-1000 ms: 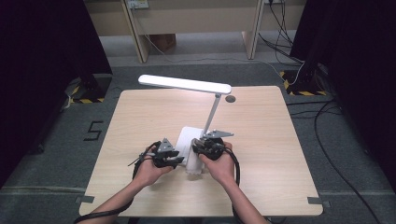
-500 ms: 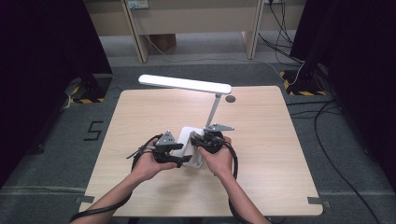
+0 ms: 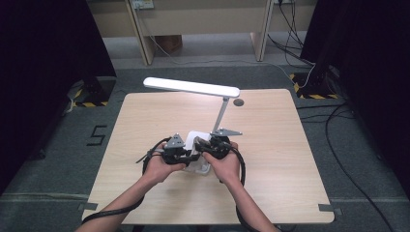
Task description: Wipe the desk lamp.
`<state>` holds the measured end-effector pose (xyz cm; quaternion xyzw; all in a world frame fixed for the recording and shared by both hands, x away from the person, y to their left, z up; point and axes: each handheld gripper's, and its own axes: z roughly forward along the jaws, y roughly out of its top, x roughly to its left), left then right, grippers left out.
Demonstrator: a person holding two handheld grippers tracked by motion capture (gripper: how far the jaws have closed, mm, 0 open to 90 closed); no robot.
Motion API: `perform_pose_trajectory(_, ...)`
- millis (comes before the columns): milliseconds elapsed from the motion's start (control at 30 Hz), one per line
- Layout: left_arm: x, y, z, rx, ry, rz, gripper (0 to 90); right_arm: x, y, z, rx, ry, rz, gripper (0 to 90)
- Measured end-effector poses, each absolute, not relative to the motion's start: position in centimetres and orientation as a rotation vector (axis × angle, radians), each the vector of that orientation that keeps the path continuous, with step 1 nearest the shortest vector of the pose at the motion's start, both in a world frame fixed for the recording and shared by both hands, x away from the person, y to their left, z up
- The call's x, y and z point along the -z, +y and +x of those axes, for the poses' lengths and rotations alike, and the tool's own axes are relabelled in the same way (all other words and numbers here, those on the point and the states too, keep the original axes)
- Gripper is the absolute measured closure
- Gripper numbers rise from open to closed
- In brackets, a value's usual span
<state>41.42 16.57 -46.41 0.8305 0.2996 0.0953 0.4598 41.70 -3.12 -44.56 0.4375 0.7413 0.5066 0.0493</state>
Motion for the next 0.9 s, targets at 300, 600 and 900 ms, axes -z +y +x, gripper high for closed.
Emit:
perform_pose_trajectory(300,46.4,17.4,42.3,-0.313,0.842,2.035,84.1,42.8,-6.7,41.2,-1.504,2.113,1.299,55.8)
perform_pose_trajectory(600,46.9,16.6,44.1,-0.346,0.929,2.022,84.0,40.9,-9.4,42.7,-1.459,1.959,1.221,47.0)
perform_pose_trajectory(900,47.3,15.4,46.6,-0.372,1.007,2.029,84.0,40.3,-9.1,43.8,-1.472,1.919,1.179,44.8)
